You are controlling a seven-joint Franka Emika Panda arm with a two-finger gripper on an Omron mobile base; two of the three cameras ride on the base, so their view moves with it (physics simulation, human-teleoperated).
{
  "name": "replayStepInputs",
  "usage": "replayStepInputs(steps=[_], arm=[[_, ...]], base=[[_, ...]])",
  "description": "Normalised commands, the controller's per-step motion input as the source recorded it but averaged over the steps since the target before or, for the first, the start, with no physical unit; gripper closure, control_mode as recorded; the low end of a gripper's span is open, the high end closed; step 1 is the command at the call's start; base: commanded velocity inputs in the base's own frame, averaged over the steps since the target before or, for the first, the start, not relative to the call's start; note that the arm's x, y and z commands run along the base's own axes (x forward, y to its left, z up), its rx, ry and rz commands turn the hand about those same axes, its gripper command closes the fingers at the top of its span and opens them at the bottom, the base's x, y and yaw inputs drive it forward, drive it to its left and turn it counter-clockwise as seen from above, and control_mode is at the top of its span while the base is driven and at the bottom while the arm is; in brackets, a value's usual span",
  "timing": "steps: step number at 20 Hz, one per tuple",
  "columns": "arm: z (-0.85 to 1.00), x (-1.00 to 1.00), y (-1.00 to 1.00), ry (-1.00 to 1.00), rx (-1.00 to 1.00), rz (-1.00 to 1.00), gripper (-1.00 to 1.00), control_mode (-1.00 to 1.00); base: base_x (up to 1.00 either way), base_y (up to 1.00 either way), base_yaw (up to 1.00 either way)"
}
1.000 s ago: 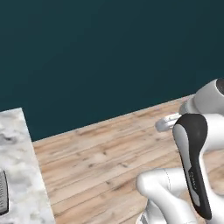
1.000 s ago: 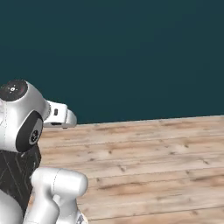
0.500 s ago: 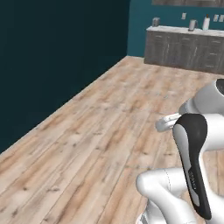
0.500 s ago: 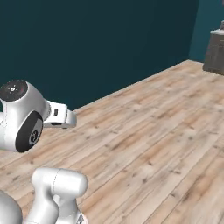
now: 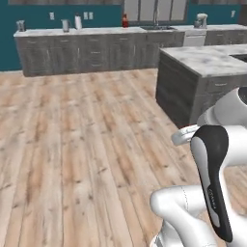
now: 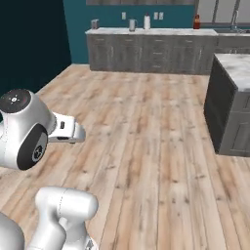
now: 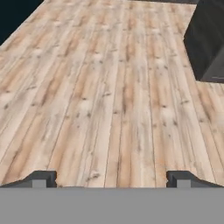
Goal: Navigate to the stove.
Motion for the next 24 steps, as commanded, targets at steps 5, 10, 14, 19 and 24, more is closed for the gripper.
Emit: replayStepInputs(steps=[5,10,14,19,24], arm=[[0.00,0.00,0.00,0.00,0.00,0.00,-1.00,1.00],[0.00,0.00,0.00,0.00,0.00,0.00,-1.00,1.00],[0.00,0.00,0.00,0.00,0.00,0.00,-1.00,1.00],[0.00,0.00,0.00,0.00,0.00,0.00,-1.00,1.00],[0.00,0.00,0.00,0.00,0.00,0.00,-1.00,1.00]], base=[[0.50,0.00,-0.77],[0.96,0.53,-0.57],[1.00,1.00,-0.45],[1.00,1.00,-0.43],[1.00,1.00,-0.42]])
